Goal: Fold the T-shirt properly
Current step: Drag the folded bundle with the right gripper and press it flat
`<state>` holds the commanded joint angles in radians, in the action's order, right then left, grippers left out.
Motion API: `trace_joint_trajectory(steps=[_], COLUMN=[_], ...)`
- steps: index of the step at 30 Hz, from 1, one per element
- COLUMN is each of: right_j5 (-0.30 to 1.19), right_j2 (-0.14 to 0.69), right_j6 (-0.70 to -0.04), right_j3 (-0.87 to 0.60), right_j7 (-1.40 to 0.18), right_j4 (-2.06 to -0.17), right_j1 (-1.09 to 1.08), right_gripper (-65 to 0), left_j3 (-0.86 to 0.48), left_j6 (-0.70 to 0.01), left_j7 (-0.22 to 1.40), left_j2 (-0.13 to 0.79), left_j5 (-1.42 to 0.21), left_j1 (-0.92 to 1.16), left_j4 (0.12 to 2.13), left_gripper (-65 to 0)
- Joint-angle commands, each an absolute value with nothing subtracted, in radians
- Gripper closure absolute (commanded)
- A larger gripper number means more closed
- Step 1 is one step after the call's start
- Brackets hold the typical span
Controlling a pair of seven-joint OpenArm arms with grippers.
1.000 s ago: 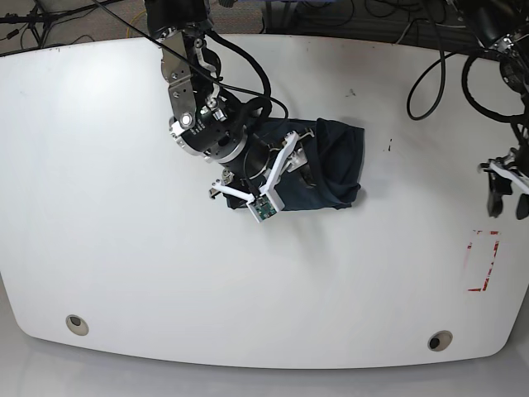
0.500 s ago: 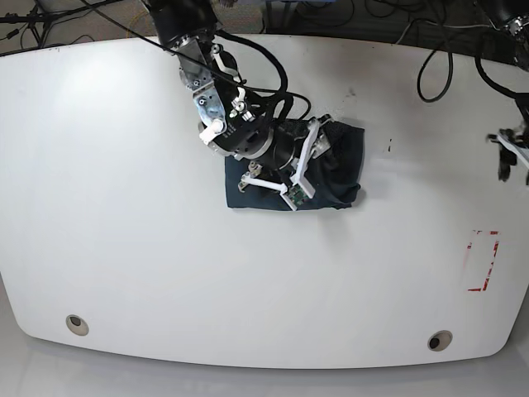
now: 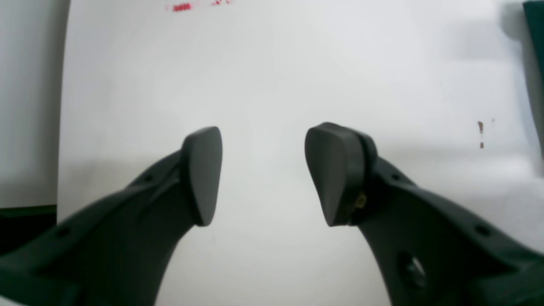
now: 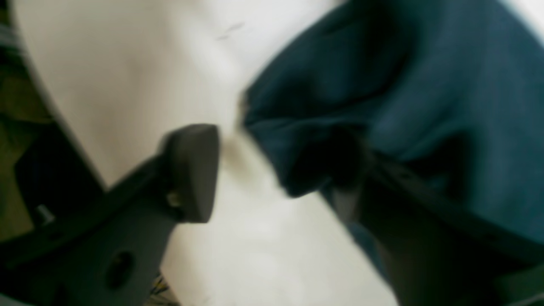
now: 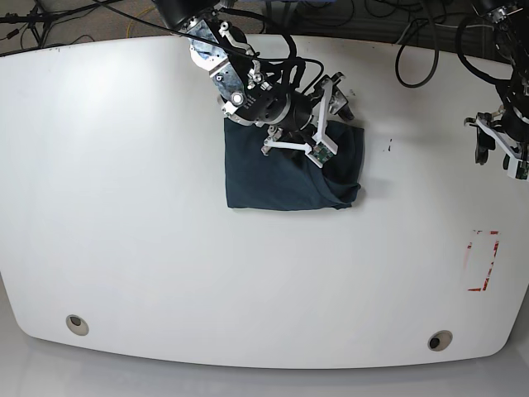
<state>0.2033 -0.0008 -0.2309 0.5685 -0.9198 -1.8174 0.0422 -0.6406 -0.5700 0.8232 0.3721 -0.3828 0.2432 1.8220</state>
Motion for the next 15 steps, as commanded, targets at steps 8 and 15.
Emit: trace_joint_trajectory(steps=[8,15], right_j5=[0.203,0.205], right_j2=[0.005,-0.004], right_j6=[-0.174,-0.176], right_j3=[0.565,0.572], right_j7=[-0.920,-0.920], right_j4=[-1.814,-1.814], right_j1=[0.042,0.042], right_gripper=[-45.3,-43.3], left_j3=[-0.641,-0.638], left_j6=[-0.570,-0.570], left_j7=[0.823,0.823], left_j2=[0.372,0.372], left_j5=[-0.384,-0.384], left_j1=[0.257,0.259], left_j4=[1.824,1.824], left_gripper=[-33.8,-33.8])
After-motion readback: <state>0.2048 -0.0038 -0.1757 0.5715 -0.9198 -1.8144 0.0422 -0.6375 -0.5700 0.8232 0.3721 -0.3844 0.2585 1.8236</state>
